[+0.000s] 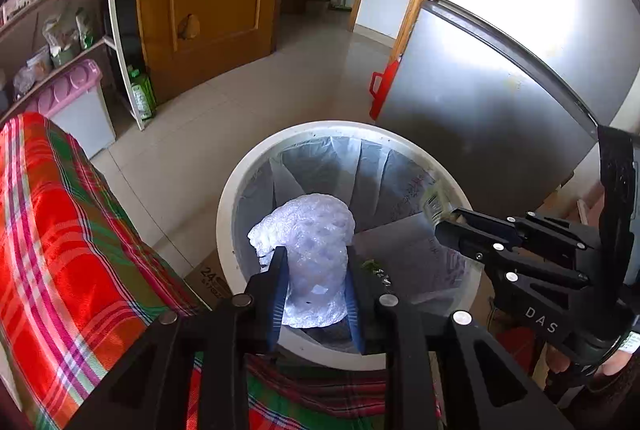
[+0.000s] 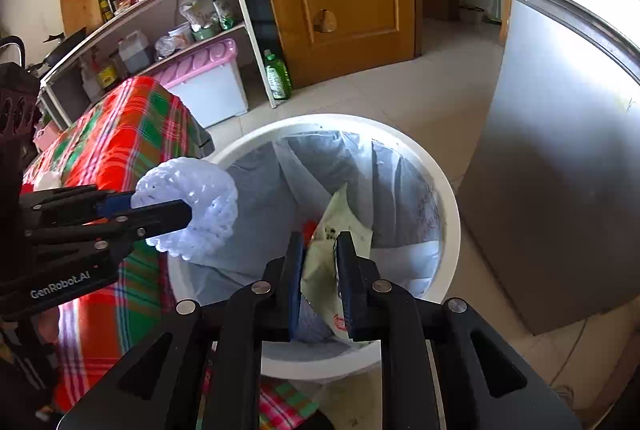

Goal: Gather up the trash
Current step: 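Open both tools to drop the foam net and packet into the bin, then move both open tools back to the table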

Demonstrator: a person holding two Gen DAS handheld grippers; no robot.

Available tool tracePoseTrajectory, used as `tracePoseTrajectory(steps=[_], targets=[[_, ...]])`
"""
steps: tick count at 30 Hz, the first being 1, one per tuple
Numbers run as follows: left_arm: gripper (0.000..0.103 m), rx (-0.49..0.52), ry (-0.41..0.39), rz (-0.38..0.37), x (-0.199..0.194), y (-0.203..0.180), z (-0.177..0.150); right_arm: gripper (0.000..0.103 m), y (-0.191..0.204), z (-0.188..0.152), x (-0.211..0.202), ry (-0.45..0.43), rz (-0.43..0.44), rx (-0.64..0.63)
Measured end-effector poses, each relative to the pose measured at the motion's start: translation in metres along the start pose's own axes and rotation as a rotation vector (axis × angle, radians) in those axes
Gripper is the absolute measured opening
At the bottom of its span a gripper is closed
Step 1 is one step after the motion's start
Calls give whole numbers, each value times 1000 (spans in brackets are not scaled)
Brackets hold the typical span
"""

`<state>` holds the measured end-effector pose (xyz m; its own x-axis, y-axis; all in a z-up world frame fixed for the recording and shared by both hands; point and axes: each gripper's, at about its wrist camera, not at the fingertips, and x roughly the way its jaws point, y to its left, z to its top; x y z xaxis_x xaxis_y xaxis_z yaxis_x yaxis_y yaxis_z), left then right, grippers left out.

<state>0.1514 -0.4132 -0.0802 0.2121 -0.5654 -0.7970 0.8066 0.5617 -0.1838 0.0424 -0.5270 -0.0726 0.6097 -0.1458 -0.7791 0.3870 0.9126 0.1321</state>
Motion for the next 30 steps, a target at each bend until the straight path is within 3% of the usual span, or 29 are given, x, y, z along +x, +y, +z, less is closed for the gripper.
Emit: tracePoseTrajectory(steps=[4, 18, 26, 30], targets=[[38, 5, 9, 2, 2, -1, -2, 49, 0, -1, 2, 4, 4, 14], [41, -20, -28, 14, -21, 8, -1, 49, 7, 2, -17, -38, -13, 20], [41, -46, -85, 30, -57, 20, -11, 49, 27, 3, -41, -91, -12, 8], [47, -50, -116, 59, -79, 28, -17, 49, 42, 3, -52, -115, 5, -11]])
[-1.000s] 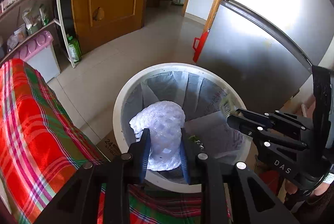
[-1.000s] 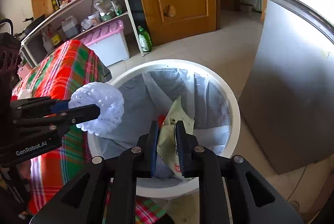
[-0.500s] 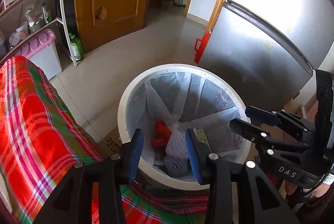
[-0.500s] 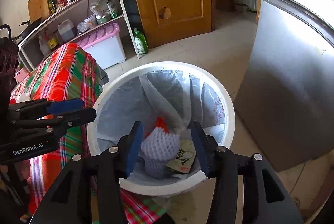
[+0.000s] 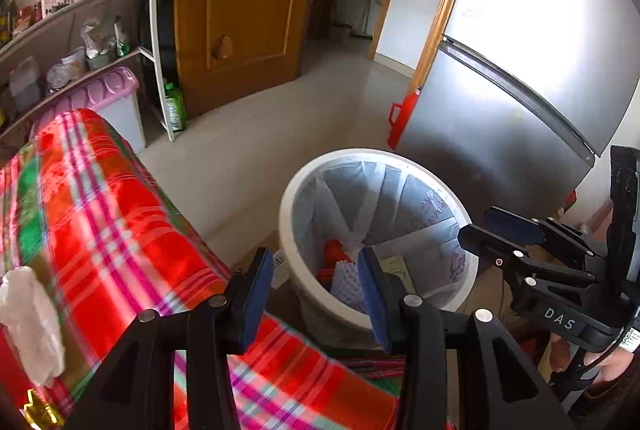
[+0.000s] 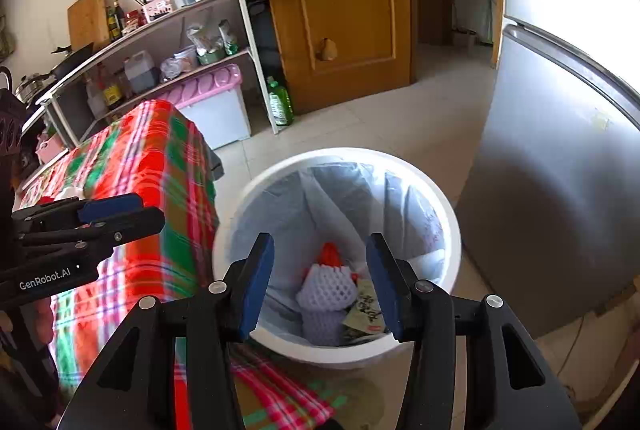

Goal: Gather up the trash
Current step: 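Move both open tools back to the table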

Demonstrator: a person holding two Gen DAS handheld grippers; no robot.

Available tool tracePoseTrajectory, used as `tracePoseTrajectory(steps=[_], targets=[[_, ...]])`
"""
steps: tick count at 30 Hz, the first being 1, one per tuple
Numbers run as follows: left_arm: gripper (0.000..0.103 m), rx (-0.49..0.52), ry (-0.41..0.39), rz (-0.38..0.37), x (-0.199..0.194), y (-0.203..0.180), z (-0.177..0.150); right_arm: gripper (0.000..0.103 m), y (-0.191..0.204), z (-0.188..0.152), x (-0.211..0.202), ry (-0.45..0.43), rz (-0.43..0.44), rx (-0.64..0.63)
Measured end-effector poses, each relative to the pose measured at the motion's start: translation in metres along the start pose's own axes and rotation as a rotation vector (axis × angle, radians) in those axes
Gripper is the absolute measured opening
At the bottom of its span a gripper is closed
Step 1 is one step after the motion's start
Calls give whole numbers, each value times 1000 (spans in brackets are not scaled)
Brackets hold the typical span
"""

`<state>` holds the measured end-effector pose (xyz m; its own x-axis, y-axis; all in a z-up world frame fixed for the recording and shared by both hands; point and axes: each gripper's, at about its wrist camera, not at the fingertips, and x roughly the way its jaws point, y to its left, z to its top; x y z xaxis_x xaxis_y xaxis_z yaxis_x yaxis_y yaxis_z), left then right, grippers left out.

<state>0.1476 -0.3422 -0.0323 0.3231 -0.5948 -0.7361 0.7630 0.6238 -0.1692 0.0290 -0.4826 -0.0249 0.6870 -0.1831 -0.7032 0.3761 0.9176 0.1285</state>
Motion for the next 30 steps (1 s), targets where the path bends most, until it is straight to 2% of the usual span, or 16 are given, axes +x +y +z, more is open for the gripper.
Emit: tracePoseTrajectory(steps=[13, 18, 23, 30], targets=[[48, -70, -92, 59, -64, 41, -23, 49, 63, 1, -18, -50, 78, -78], [49, -92, -124, 116, -87, 62, -37, 49, 93, 0, -16, -50, 130, -121], [53, -135, -144, 161, -107, 90, -52, 49, 123, -1, -10, -42, 187, -152], [59, -146, -161, 238, -141, 126, -81, 49, 161, -7, 0, -30, 261, -188]])
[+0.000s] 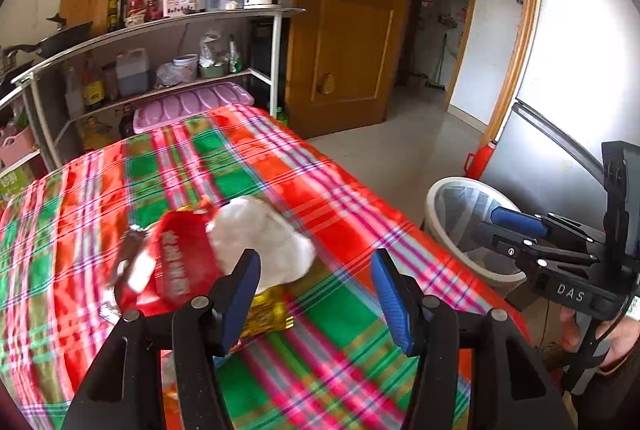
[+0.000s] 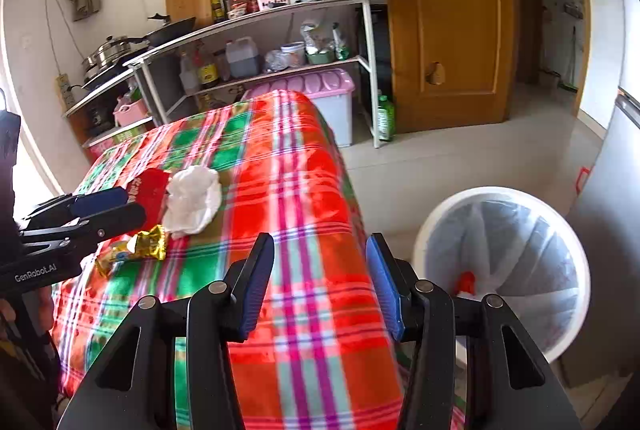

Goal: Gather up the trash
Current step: 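Move both open tools back to the table, then grasp the gold candy wrapper with the left tool while the right tool grasps the white tissue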

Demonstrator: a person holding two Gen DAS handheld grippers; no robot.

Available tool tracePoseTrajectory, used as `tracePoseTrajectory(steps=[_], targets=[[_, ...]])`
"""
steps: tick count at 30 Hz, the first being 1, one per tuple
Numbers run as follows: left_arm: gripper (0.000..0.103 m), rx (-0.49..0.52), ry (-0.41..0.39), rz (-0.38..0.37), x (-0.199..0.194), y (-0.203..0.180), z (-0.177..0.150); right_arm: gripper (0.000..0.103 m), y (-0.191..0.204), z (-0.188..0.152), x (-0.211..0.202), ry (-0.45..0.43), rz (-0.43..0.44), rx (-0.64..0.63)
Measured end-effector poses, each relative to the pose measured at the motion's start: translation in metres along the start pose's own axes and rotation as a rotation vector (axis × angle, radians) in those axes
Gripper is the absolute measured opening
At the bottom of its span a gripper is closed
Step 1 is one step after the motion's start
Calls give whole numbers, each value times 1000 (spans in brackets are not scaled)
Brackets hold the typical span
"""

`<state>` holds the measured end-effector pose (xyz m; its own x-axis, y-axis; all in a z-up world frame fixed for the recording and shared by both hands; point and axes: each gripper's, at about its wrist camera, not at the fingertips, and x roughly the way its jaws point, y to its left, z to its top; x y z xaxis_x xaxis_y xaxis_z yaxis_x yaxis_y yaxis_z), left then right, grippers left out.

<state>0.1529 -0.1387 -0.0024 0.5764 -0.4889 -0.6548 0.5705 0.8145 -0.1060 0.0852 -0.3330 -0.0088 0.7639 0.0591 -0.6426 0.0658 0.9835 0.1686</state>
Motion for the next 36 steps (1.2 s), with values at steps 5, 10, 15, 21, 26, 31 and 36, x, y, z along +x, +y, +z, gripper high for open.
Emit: tracePoseTrajectory(steps=[5, 10, 15, 21, 26, 31, 36], targets=[[62, -6, 18, 48, -10, 33, -17, 49, 27, 2, 18, 15, 43, -30], [63, 10, 49, 48, -11, 51, -33, 49, 49, 2, 28, 21, 67, -51], [63, 15, 82, 13, -3, 59, -42, 49, 62, 1, 37, 43, 78, -75], [63, 69, 131, 22, 19, 59, -48, 49, 73, 2, 50, 66, 81, -87], [63, 77, 157, 7, 30, 61, -50, 49, 80, 9, 65, 91, 88, -109], [50, 62, 168, 3, 34, 65, -51, 49, 85, 18, 82, 119, 103, -123], [29, 61, 167, 2, 34, 66, -51, 49, 89, 23, 95, 149, 116, -137]])
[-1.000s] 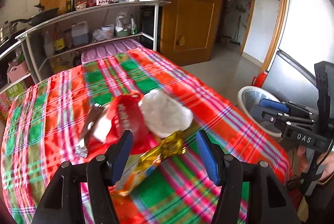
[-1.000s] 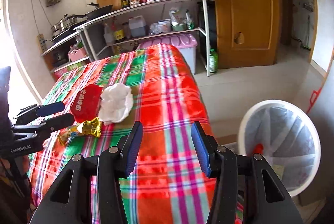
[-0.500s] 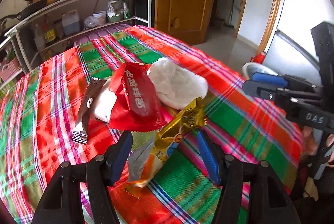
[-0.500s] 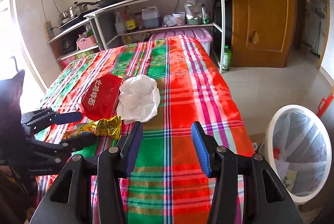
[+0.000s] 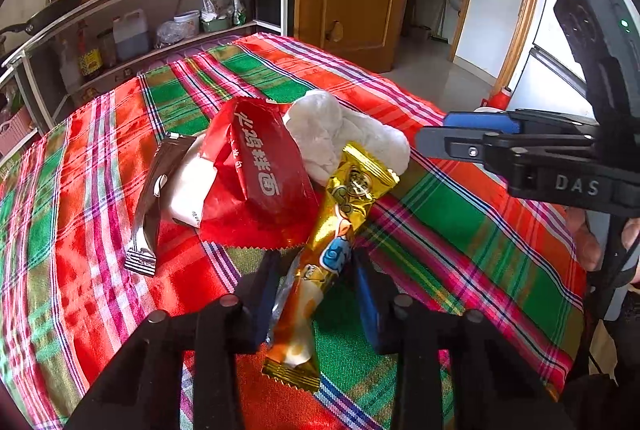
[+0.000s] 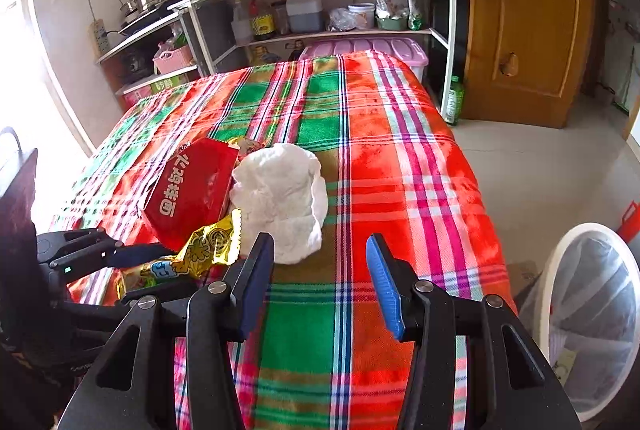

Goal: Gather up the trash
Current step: 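Grasp the gold candy wrapper with the left tool while the right tool grasps the white tissue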

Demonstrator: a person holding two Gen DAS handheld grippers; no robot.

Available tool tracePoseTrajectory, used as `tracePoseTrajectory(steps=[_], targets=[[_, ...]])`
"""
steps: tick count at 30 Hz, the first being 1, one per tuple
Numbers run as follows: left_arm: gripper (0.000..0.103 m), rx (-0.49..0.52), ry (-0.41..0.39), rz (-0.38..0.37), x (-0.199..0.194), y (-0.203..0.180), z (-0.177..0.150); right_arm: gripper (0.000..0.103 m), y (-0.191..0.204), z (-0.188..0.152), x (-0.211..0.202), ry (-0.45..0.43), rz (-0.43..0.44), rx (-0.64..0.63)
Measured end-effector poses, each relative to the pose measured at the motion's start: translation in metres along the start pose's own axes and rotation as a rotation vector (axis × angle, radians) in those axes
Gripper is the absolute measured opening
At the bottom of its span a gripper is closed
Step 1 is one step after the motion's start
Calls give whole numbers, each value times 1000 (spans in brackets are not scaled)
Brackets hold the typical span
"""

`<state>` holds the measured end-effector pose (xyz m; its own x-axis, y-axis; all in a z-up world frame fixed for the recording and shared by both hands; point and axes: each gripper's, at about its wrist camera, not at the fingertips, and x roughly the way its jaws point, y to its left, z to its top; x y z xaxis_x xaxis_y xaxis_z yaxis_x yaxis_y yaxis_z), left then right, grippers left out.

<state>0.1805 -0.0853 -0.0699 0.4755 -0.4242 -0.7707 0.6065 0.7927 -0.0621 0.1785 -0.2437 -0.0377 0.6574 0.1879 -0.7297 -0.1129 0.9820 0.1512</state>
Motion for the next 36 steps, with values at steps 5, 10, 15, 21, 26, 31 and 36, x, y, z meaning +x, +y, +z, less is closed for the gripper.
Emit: tracePoseTrajectory(steps=[5, 10, 15, 21, 26, 31, 36], targets=[[16, -3, -17, 17, -8, 1, -2, 49, 0, 10, 5, 8, 15, 0], [15, -42, -59, 27, -28, 10, -11, 49, 6, 17, 14, 31, 50, -24], [15, -71, -68, 57, -38, 19, -15, 51, 17, 22, 29, 57, 99, -43], [15, -111, -89, 57, -43, 27, -12, 62, 29, 28, 47, 86, 136, -60], [15, -120, -85, 51, -41, 29, -12, 62, 38, 29, 62, 122, 76, -108], [15, -123, -86, 46, -40, 28, -12, 62, 41, 29, 71, 147, 40, -128], [15, -129, -85, 45, -39, 29, -10, 50, 40, 26, 69, 129, -2, -133]])
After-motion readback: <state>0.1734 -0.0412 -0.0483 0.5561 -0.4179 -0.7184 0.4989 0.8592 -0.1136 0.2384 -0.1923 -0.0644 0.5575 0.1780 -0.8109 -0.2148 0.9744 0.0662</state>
